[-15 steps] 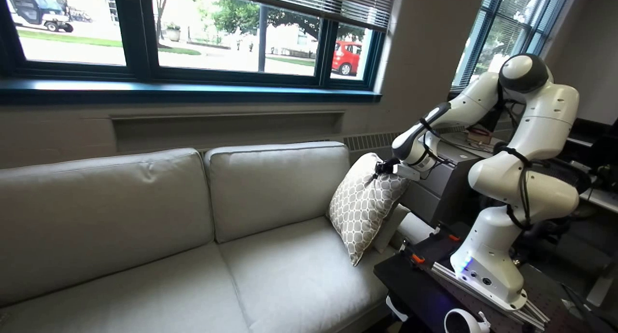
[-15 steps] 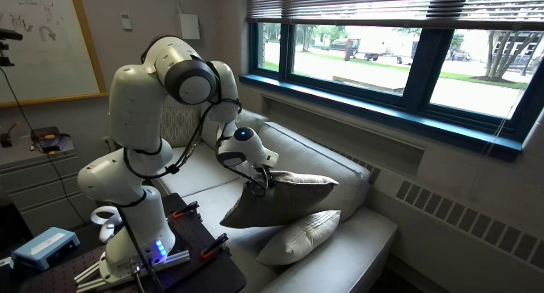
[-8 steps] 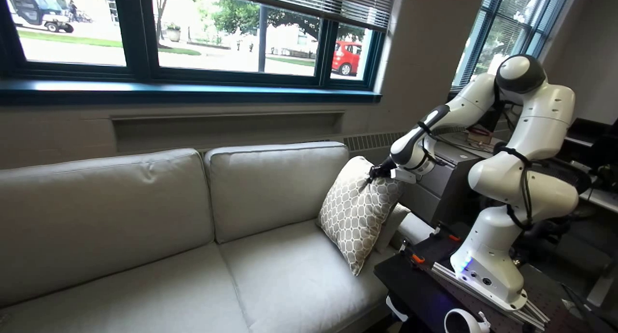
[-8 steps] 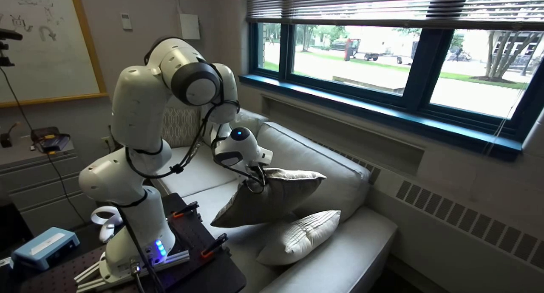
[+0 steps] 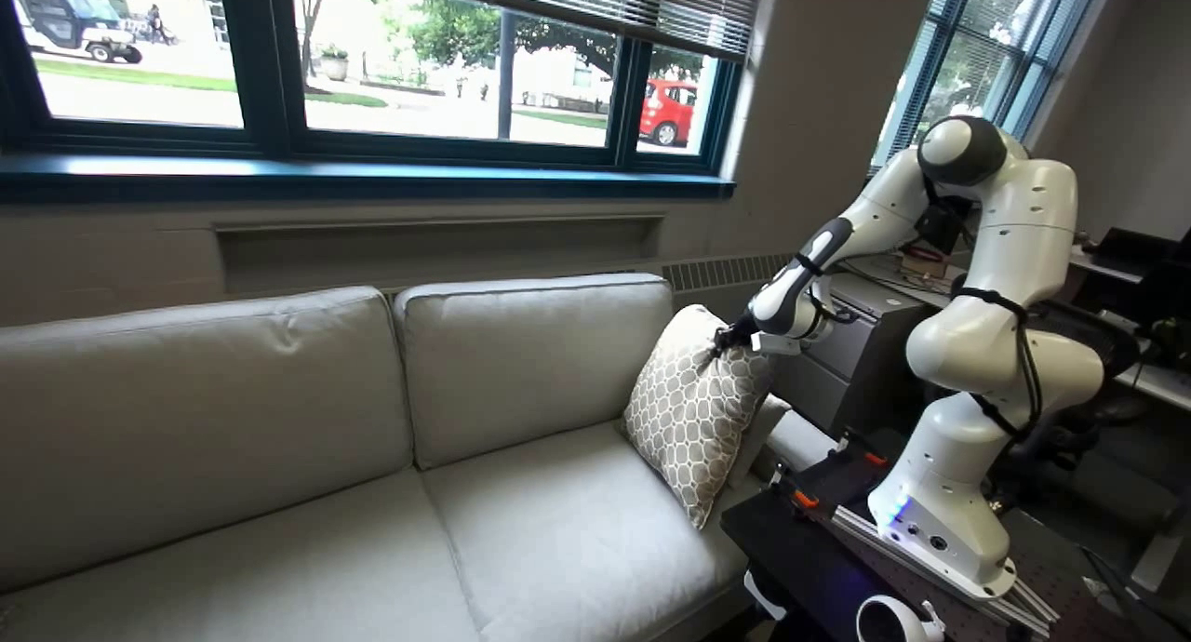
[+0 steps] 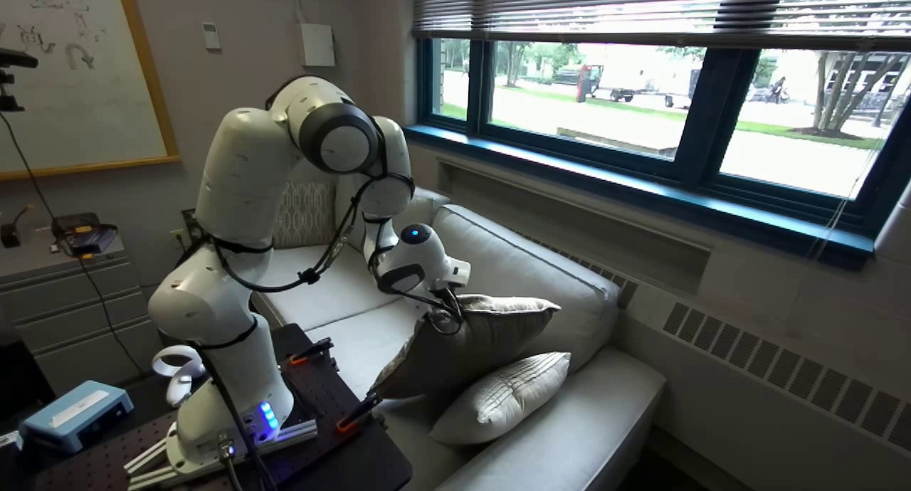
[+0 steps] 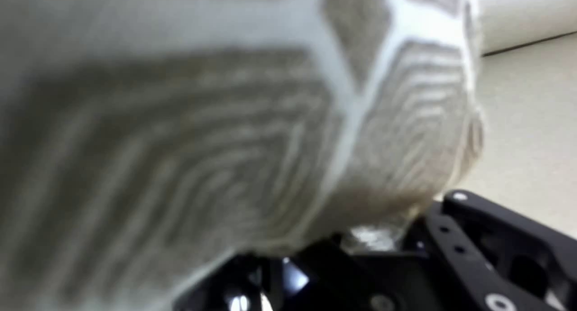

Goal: Put the pillows upright against the armrest

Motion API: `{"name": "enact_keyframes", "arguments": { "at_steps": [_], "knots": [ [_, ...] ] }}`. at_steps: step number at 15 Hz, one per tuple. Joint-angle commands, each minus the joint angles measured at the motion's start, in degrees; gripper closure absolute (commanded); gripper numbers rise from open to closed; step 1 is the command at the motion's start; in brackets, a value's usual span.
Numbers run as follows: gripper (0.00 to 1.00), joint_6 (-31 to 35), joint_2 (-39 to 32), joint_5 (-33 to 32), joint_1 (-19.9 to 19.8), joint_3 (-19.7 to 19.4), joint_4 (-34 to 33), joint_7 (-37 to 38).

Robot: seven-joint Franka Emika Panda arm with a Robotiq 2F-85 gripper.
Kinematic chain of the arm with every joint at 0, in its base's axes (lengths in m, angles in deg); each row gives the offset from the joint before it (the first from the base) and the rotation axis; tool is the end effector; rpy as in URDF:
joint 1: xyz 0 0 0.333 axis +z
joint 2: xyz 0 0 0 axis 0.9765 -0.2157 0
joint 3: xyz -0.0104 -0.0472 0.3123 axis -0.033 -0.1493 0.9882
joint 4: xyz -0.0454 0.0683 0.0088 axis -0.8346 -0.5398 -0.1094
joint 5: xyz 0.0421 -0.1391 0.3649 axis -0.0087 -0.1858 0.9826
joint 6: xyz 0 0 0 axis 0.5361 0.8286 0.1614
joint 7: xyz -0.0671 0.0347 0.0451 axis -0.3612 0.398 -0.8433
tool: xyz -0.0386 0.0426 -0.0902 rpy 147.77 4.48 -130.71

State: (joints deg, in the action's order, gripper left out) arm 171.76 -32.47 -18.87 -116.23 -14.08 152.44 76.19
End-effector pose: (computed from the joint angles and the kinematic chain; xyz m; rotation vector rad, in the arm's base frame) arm 0.4575 -0.0528 0.1817 -2.8930 0.3288 -0.7216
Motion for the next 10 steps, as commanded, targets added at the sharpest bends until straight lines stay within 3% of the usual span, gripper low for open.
{"name": "enact_keyframes", "arguments": {
  "at_steps": [1,3,5,10],
  "knots": [
    [1.00,1.6,-6.2,-2.5,15.4,-15.0,-8.4,3.2],
    [1.00,1.4,-12.1,-2.2,22.2,-20.9,-13.6,3.8],
    [1.00,1.0,-16.2,-1.9,26.3,-23.9,-17.2,5.3],
    [1.00,0.4,-20.0,-1.8,28.4,-26.6,-21.4,7.4]
  ]
}}
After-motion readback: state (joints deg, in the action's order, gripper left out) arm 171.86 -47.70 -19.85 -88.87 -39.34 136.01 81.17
